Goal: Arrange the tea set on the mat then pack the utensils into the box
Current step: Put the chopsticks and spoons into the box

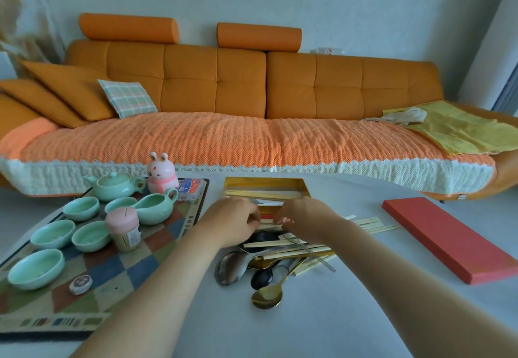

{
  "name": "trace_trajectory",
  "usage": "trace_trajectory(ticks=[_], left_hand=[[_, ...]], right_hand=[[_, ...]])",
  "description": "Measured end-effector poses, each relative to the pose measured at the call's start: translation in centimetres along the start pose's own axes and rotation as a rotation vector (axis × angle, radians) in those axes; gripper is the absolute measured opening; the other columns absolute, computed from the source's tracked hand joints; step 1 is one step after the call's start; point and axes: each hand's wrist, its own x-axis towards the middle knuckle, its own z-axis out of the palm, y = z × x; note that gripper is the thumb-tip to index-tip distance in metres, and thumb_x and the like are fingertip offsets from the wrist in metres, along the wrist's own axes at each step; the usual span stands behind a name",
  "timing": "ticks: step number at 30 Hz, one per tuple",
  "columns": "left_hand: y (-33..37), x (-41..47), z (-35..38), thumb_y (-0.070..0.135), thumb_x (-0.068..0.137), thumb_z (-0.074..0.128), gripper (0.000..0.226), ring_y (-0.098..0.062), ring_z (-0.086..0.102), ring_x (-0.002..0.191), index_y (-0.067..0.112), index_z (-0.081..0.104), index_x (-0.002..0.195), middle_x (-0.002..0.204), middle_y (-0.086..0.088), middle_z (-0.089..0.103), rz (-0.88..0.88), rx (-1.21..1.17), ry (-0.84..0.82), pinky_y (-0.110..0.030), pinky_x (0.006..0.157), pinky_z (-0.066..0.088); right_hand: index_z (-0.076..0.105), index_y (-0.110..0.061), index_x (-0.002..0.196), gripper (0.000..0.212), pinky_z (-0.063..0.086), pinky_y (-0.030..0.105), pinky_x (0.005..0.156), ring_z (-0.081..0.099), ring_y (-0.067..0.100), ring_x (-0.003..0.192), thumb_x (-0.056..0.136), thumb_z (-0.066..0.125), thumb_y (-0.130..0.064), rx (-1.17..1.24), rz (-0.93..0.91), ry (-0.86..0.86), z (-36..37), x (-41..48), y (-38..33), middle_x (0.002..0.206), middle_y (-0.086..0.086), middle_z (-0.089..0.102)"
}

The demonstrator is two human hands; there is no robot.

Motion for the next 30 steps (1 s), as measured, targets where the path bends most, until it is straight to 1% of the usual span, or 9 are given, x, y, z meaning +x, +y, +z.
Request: trace_trajectory(ticks=[2, 4, 9, 12, 15, 21, 23, 26, 30], left_hand=[[0.0, -0.2, 0.0, 0.034, 0.094, 0.054, 0.021, -0.018, 0.057, 0.104, 0.031, 0.073, 0.104, 0.109, 0.009, 0.067, -0.013, 0.021, -0.033, -0.031, 0.089, 0.045], [0.1, -0.2, -0.1, 0.035, 0.095, 0.055, 0.022, -0.02, 0.057, 0.107, 0.032, 0.073, 0.107, 0.112, 0.008, 0.067, -0.036, 0.025, -0.043, -0.032, 0.091, 0.046], [0.5, -0.2, 0.0, 0.038, 0.095, 0.055, 0.022, -0.016, 0.06, 0.101, 0.033, 0.072, 0.108, 0.115, 0.01, 0.067, -0.057, 0.012, -0.095, -0.031, 0.084, 0.05], [0.4, -0.2, 0.1, 0.038, 0.097, 0.054, 0.021, -0.016, 0.061, 0.092, 0.032, 0.071, 0.106, 0.108, 0.008, 0.069, -0.065, -0.019, -0.085, -0.029, 0.073, 0.047], [0.1, 0.2, -0.5, 0.035, 0.1, 0.05, 0.023, -0.017, 0.063, 0.09, 0.026, 0.07, 0.109, 0.105, 0.006, 0.07, -0.056, -0.027, 0.066, -0.028, 0.07, 0.041], [-2.5, 1.1, -1.4, 0.026, 0.1, 0.053, 0.021, -0.017, 0.062, 0.094, 0.021, 0.073, 0.102, 0.099, 0.008, 0.071, -0.041, -0.041, 0.359, -0.035, 0.086, 0.045], [-3.4, 1.6, -1.0, 0.023, 0.099, 0.053, 0.02, -0.019, 0.058, 0.101, 0.021, 0.072, 0.106, 0.104, 0.007, 0.068, -0.059, -0.011, 0.402, -0.036, 0.088, 0.041], [-4.4, 2.3, -0.1, 0.025, 0.1, 0.051, 0.029, -0.021, 0.051, 0.114, 0.023, 0.064, 0.125, 0.12, 0.005, 0.06, -0.1, 0.031, 0.353, -0.038, 0.095, 0.037], [-4.9, 3.1, 0.9, 0.039, 0.102, 0.042, 0.044, -0.019, 0.042, 0.131, 0.022, 0.051, 0.141, 0.142, 0.004, 0.049, -0.118, 0.004, 0.182, -0.041, 0.109, 0.031]], right_hand=[[0.071, -0.037, 0.11, 0.029, 0.054, 0.036, 0.09, 0.062, 0.014, 0.104, 0.094, 0.056, -0.018, -0.031, 0.021, 0.002, 0.1, -0.3, 0.0, 0.116, -0.011, 0.067], [0.071, -0.036, 0.111, 0.028, 0.053, 0.035, 0.091, 0.061, 0.016, 0.105, 0.095, 0.055, -0.019, -0.065, 0.022, 0.02, 0.1, -0.5, -0.1, 0.117, -0.009, 0.066], [0.072, -0.033, 0.111, 0.024, 0.052, 0.034, 0.089, 0.059, 0.018, 0.105, 0.099, 0.053, -0.025, -0.077, 0.024, 0.021, 0.2, -0.5, -0.3, 0.116, -0.006, 0.065], [0.07, -0.03, 0.112, 0.023, 0.053, 0.035, 0.084, 0.059, 0.018, 0.102, 0.101, 0.051, -0.028, -0.013, 0.015, 0.06, -0.2, -0.4, -0.5, 0.117, -0.006, 0.061], [0.069, -0.026, 0.114, 0.023, 0.051, 0.032, 0.081, 0.059, 0.016, 0.097, 0.101, 0.05, -0.026, 0.084, -0.025, 0.179, -0.8, -0.2, -0.5, 0.114, -0.006, 0.06], [0.071, -0.015, 0.117, 0.028, 0.047, 0.027, 0.077, 0.059, 0.017, 0.089, 0.101, 0.048, -0.01, 0.192, 0.012, 0.369, -1.2, 1.1, 1.1, 0.107, -0.001, 0.062], [0.072, -0.013, 0.115, 0.029, 0.052, 0.033, 0.078, 0.06, 0.02, 0.09, 0.1, 0.048, -0.005, 0.198, 0.043, 0.42, -1.0, 2.0, 1.8, 0.105, 0.0, 0.062], [0.073, -0.017, 0.111, 0.033, 0.056, 0.042, 0.076, 0.061, 0.023, 0.09, 0.097, 0.048, -0.002, 0.158, 0.135, 0.406, -0.5, 3.6, 2.8, 0.105, -0.001, 0.062], [0.074, -0.022, 0.106, 0.04, 0.053, 0.038, 0.083, 0.062, 0.023, 0.091, 0.091, 0.047, 0.003, 0.046, 0.236, 0.352, 0.2, 5.5, 3.5, 0.103, -0.002, 0.065]])
